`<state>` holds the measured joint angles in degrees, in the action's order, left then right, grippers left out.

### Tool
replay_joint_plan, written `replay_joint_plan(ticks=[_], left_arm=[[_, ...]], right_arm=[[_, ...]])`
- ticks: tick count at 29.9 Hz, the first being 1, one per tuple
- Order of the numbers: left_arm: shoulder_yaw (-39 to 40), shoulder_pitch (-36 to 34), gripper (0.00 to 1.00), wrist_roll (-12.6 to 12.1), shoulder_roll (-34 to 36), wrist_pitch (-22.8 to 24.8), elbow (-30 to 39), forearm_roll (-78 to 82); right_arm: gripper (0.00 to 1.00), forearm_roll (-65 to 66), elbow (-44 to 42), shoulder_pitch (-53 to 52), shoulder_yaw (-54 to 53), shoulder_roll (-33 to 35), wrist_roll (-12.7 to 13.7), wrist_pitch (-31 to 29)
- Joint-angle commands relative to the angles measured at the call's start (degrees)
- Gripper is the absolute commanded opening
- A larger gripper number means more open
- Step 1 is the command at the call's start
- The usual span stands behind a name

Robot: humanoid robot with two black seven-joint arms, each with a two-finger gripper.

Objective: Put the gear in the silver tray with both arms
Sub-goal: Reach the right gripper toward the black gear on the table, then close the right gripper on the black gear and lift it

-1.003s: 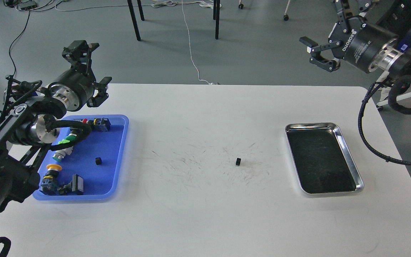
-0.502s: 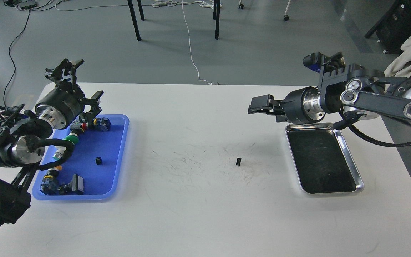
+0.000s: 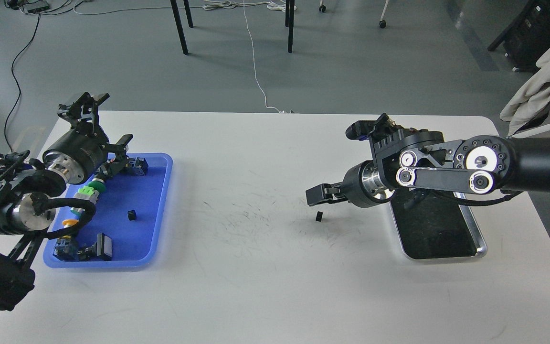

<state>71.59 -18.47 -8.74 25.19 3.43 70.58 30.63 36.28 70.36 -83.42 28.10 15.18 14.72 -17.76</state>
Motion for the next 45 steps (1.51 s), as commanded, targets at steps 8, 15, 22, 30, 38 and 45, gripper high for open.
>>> replay_joint_plan(ticks=[8, 15, 22, 30, 38, 45], left_arm=[[0.0, 0.1, 0.98, 0.0, 0.0, -0.1, 0.0, 0.1], [0.3, 0.0, 0.98, 0.0, 0.1, -0.1, 0.4, 0.0], [0.4, 0.0, 0.98, 0.1, 0.0, -0.1, 0.4, 0.0], [0.5, 0.0, 0.98, 0.1, 0.2, -0.1, 0.4, 0.0], [0.4, 0.1, 0.98, 0.6, 0.7, -0.1, 0.3, 0.0], [0.4, 0.1, 0.98, 1.2, 0.7, -0.1, 0.3, 0.0]], right_arm=[[0.94, 0.1, -3.4, -0.3, 2.2, -3.8, 1.2, 0.0], [0.93, 0.1, -3.5, -0.3, 3.3, -4.3, 1.2, 0.0], [0.89, 0.1, -4.4, -0.1, 4.3, -5.5, 1.1, 0.0], [0.83, 0.1, -5.5, 0.1, 5.0, -7.7, 1.0, 0.0], [0.77, 0.1, -6.4, 0.8, 5.1, -8.8, 1.0, 0.0], [0.72, 0.1, -7.2, 0.9, 5.2, -9.8, 0.9, 0.0]])
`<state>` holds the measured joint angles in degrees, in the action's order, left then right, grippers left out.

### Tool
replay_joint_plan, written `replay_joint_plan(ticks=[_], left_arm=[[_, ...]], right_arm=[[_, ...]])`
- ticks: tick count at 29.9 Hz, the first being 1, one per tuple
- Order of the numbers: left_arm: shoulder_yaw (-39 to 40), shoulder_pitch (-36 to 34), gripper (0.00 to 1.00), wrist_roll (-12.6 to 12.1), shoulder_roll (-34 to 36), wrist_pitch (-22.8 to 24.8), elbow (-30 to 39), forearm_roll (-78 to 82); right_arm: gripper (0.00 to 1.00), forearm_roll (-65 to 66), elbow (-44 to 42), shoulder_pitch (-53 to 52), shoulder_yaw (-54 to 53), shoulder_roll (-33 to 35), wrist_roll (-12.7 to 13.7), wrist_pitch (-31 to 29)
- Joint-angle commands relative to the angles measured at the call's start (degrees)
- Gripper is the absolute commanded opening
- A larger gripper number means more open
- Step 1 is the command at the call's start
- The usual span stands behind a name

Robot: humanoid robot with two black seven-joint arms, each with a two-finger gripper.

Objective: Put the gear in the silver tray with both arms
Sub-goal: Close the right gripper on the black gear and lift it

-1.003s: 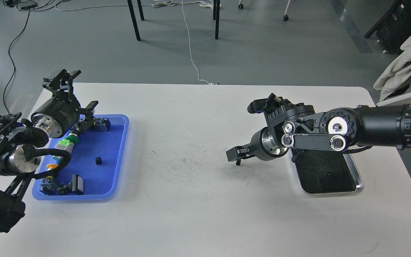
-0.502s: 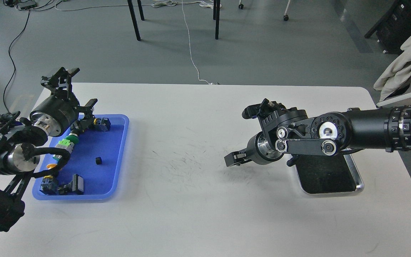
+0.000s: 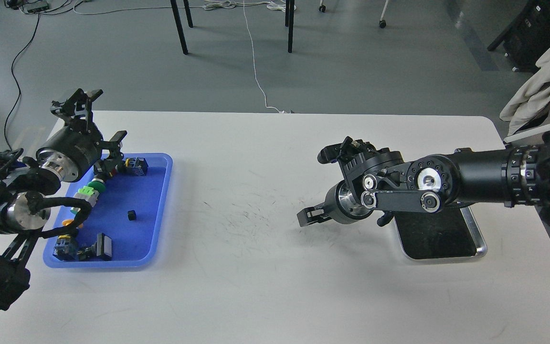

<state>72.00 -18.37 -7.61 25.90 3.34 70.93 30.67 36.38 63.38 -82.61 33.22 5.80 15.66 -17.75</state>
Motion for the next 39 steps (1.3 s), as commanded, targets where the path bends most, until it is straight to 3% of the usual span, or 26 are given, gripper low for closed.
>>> replay_joint_plan(ticks=[1, 9, 13, 22, 26, 30, 39], left_arm=[[0.0, 0.0, 0.98, 0.1, 0.0, 0.1, 0.0, 0.0], [0.1, 0.0, 0.98, 0.1, 0.6, 0.0, 0.0, 0.0], [0.1, 0.0, 0.98, 0.1, 0.6, 0.0, 0.0, 0.0], [0.1, 0.0, 0.98, 0.1, 0.6, 0.0, 0.0, 0.0], [0.1, 0.0, 0.98, 0.2, 0.8, 0.1, -0.1, 0.0], [0.1, 0.0, 0.98, 0.5, 1.0, 0.0, -0.1, 0.0], [0.1, 0.0, 0.98, 0.8, 1.0, 0.0, -0.1, 0.0]], right_arm=[[0.71, -0.1, -0.3, 0.1, 0.4, -0.5, 0.0, 0.0], [0.57, 0.0, -0.9, 0.0, 1.7, -1.0, -0.1, 0.0], [0.38, 0.1, -1.2, 0.0, 1.8, -1.0, -0.2, 0.0], [0.08, 0.2, -1.2, 0.0, 1.8, -1.2, -0.2, 0.0], [0.02, 0.0, -1.9, -0.9, 1.7, -1.1, -0.4, -0.3], [0.02, -0.3, -2.1, -2.6, 0.7, 0.6, -0.6, -1.0], [0.02, -0.1, 9.1, -9.8, -1.4, 14.9, -0.6, -1.2]])
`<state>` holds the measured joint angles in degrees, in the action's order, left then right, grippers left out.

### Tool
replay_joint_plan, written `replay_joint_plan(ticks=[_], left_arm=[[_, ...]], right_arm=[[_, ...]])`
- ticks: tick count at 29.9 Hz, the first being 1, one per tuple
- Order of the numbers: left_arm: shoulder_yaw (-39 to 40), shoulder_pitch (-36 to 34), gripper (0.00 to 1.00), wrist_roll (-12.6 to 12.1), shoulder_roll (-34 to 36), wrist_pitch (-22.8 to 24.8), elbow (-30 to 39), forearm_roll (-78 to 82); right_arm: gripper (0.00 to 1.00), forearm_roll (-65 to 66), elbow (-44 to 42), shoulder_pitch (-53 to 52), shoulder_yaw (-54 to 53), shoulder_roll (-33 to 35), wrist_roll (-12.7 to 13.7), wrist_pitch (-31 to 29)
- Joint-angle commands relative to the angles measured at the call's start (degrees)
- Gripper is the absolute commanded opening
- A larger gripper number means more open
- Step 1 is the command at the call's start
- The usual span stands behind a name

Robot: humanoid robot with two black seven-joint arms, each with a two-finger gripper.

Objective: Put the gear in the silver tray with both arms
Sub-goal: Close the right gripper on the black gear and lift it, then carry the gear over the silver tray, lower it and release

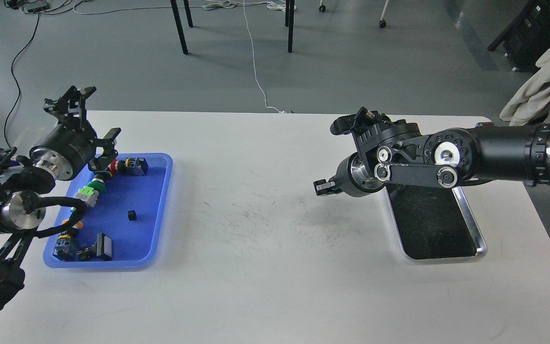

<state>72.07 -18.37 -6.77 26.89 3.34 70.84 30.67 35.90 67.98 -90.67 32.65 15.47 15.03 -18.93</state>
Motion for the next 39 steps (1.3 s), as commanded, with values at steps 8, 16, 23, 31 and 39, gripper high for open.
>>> replay_joint_plan(ticks=[8, 16, 23, 31, 39], left_arm=[[-0.1, 0.0, 0.98, 0.0, -0.3, 0.0, 0.0, 0.0], [-0.3, 0.0, 0.98, 0.0, -0.3, 0.0, 0.0, 0.0], [-0.2, 0.0, 0.98, 0.0, -0.3, 0.1, 0.0, 0.0], [-0.2, 0.0, 0.98, 0.0, -0.3, 0.1, 0.0, 0.0], [-0.3, 0.0, 0.98, 0.0, -0.3, 0.1, 0.0, 0.0]], right_arm=[[0.02, 17.8, 8.0, 0.0, 1.5, 19.9, -1.4, -0.1], [0.02, 24.0, 6.9, 6.1, 2.1, 22.7, -2.3, 0.1], [0.02, 28.8, 3.7, 10.3, 2.1, 22.0, -2.3, 0.1], [0.02, 30.3, 2.9, 11.0, 2.0, 21.6, -2.4, 0.3], [0.02, 30.6, 2.7, 11.9, 2.1, 20.7, -2.3, 0.6]])
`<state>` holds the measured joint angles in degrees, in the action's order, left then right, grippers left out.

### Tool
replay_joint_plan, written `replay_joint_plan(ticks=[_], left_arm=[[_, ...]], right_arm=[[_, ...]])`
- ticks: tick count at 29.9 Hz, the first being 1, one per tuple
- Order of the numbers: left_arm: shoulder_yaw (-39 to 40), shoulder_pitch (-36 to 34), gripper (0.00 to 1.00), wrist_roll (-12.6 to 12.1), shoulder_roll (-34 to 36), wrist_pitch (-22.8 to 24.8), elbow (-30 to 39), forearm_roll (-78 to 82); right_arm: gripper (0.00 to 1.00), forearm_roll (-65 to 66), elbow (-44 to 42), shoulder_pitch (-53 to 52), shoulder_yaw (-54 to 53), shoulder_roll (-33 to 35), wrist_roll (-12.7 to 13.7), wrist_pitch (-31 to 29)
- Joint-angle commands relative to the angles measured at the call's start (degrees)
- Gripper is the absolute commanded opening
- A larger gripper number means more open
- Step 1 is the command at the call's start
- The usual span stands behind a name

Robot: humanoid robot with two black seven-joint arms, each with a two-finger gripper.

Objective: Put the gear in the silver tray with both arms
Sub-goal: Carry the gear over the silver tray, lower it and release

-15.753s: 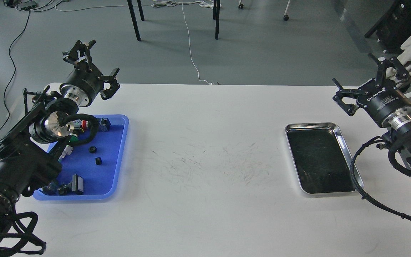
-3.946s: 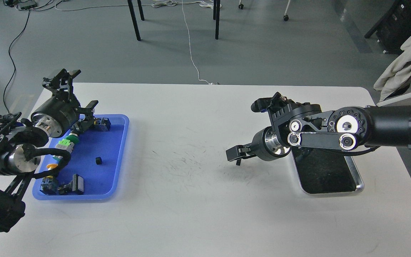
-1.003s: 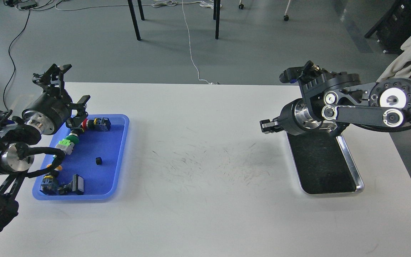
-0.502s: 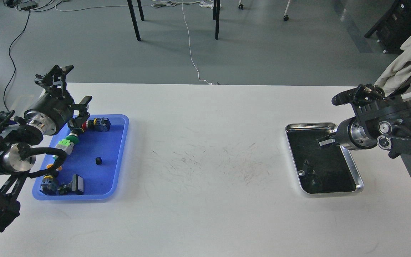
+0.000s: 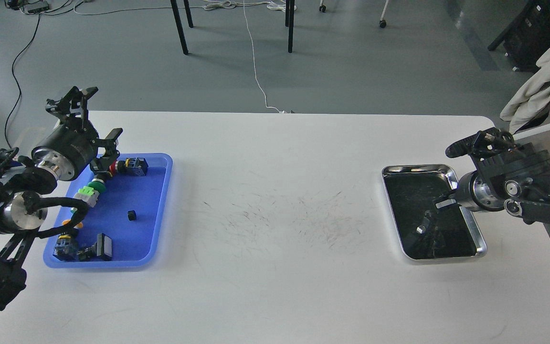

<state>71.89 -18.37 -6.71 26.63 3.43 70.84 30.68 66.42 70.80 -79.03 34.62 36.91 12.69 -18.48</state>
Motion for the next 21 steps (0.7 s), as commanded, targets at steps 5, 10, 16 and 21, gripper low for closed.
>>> replay_joint_plan(ticks=[5, 10, 16, 21], left_arm=[[-0.1, 0.0, 0.98, -0.1, -0.1, -0.1, 0.0, 0.0], [-0.1, 0.0, 0.98, -0.1, 0.0, -0.1, 0.0, 0.0], [0.0, 0.0, 0.98, -0.1, 0.2, 0.0, 0.0, 0.0], [0.0, 0.0, 0.98, -0.1, 0.1, -0.1, 0.0, 0.0]], right_arm=[[0.02, 0.1, -0.7, 0.9, 0.1, -2.8, 0.1, 0.3], [0.02, 0.0, -4.1, 1.7, 0.0, -5.8, 0.1, 0.4], [0.06, 0.0, -4.9, 1.9, 0.1, -7.8, 0.1, 0.3], [0.24, 0.0, -4.2, 1.8, 0.4, -7.5, -0.2, -0.2]])
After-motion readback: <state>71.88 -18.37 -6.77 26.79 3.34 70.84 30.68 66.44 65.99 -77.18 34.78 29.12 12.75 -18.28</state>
